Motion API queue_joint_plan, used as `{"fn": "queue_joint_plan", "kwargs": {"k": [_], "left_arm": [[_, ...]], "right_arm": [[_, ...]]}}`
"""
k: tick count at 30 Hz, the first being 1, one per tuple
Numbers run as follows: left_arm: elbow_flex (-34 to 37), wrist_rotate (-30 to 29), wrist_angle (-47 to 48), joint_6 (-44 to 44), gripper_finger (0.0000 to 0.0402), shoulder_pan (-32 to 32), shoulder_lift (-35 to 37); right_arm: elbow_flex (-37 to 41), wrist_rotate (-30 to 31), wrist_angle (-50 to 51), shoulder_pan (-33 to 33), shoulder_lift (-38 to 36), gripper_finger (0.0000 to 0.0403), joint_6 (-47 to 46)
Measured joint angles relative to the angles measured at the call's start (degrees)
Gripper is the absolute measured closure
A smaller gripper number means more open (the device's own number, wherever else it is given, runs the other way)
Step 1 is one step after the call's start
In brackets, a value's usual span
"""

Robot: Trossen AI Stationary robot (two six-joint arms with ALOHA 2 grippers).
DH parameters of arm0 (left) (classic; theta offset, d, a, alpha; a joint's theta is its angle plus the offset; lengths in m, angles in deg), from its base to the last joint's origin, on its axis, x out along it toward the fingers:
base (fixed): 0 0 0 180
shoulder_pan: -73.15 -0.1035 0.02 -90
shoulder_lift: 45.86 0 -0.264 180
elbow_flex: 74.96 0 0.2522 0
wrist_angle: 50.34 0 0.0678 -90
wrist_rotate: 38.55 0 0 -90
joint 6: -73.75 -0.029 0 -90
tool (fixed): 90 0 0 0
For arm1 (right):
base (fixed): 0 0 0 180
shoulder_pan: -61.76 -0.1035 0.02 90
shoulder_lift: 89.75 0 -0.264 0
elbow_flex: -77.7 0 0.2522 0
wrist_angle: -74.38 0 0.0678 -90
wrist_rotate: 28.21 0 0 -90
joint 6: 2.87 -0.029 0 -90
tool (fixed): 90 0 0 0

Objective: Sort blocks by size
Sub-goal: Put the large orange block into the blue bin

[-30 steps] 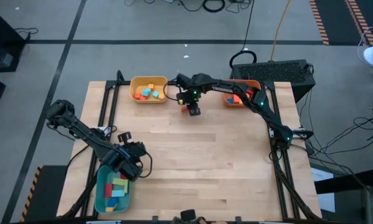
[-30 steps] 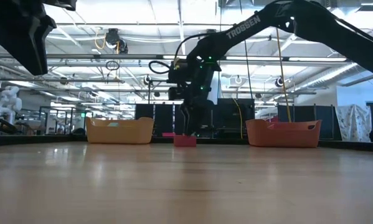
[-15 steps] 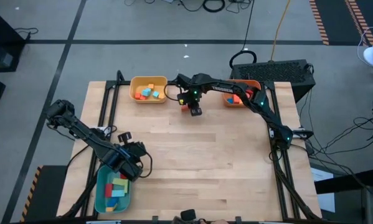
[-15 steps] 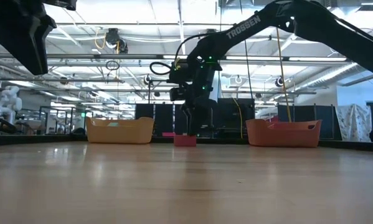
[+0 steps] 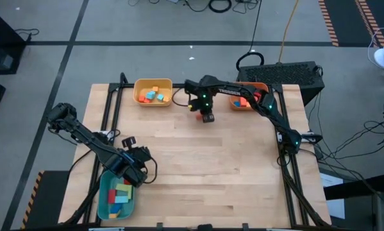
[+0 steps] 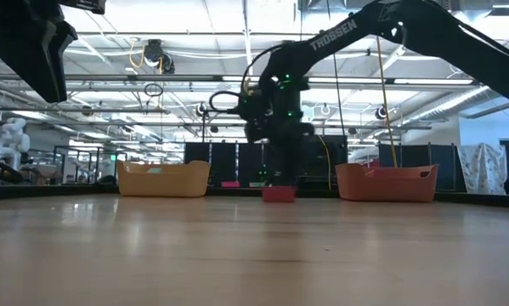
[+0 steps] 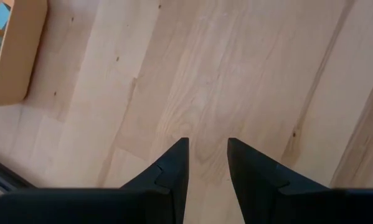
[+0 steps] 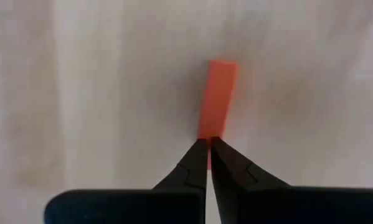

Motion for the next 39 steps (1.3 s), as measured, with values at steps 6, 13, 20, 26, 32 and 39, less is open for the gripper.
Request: {"fn": "queue_joint_plan", "kwargs": {"k": [6, 13, 20, 26, 32, 39], "left_arm": [[0.0, 0.0, 0.0, -0.2, 0.0288, 0.0, 0.0], [0.0, -3.8, 0.1, -0.4, 0.0288, 0.0, 0.0], [0.0, -5.7, 0.2, -0.5, 0.0288, 0.0, 0.0], [0.0, -6.9, 0.6, -3.7, 0.0288, 0.0, 0.0], [0.0, -7.3, 0.7, -3.7, 0.0288, 0.0, 0.0], [0.0, -10.8, 0.6, -5.3, 0.0288, -0.2, 0.0]], "right_arm": [[0.3, -5.4, 1.2, -0.4, -1.1, 0.0383, -2.4], [0.7, -8.0, -0.1, -0.1, -5.0, 0.0307, -9.3], [9.9, -1.2, -8.2, -0.5, -5.2, 0.0213, -17.6], [13.6, 1.5, -14.0, -0.4, -5.2, 0.0192, -21.3], [13.6, 2.9, -14.3, -1.1, -5.2, 0.0232, -18.0], [13.6, 3.3, -14.2, -2.3, -5.3, 0.0325, -14.7]]}}
